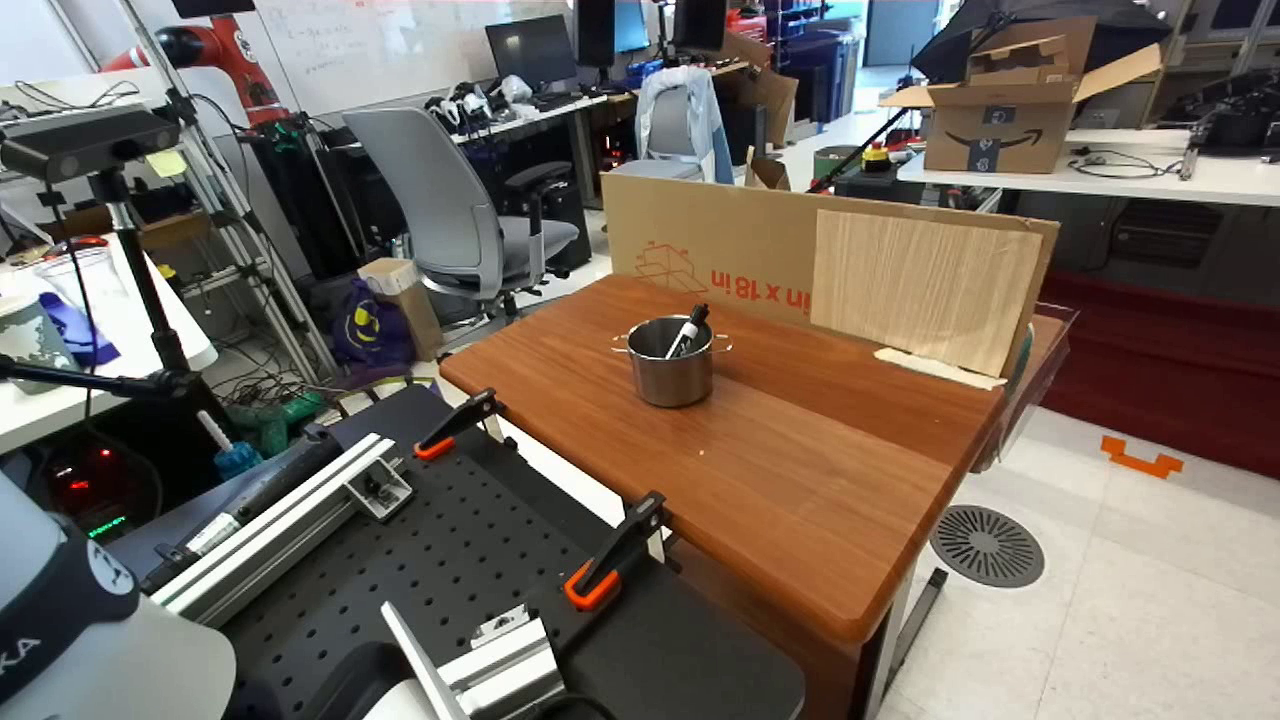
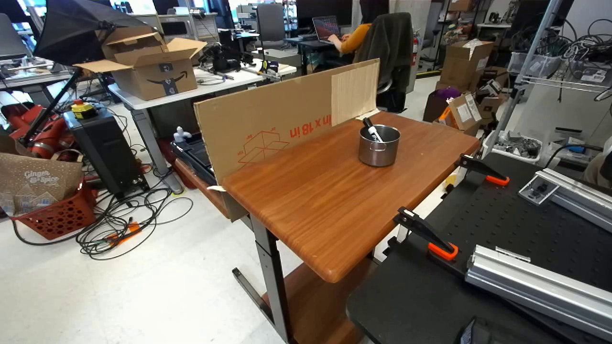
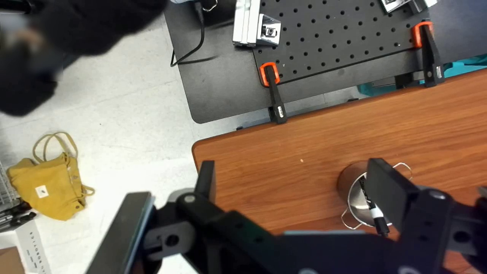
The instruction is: Move marker from the silver bowl to the table
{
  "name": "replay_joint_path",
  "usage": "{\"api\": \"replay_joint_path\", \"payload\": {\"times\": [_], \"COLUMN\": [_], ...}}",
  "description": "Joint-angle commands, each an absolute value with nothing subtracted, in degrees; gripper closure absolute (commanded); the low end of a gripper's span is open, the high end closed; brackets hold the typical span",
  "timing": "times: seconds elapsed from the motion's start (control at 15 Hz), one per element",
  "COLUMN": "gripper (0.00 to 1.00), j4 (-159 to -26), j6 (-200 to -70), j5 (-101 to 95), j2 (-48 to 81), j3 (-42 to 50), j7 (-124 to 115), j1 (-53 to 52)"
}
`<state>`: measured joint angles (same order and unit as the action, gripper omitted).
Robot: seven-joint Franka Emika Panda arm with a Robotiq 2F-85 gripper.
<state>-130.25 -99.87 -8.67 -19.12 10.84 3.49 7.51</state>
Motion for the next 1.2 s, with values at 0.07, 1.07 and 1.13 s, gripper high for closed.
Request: {"api": "replay_joint_path", "payload": {"times": [0.07, 1.07, 1.13], "gripper": [0.00, 0.00, 0.00], "j4": [-129.26, -130.95, -131.40], "j6": [-99.54, -119.07, -121.70], "j5": [-8.16, -5.03, -5.97], "j2": [-17.65, -5.91, -5.00], "j3": [10.20, 4.93, 4.50], "j7": [3.64, -5.17, -5.66], "j1": [7.86, 4.39, 4.12]}}
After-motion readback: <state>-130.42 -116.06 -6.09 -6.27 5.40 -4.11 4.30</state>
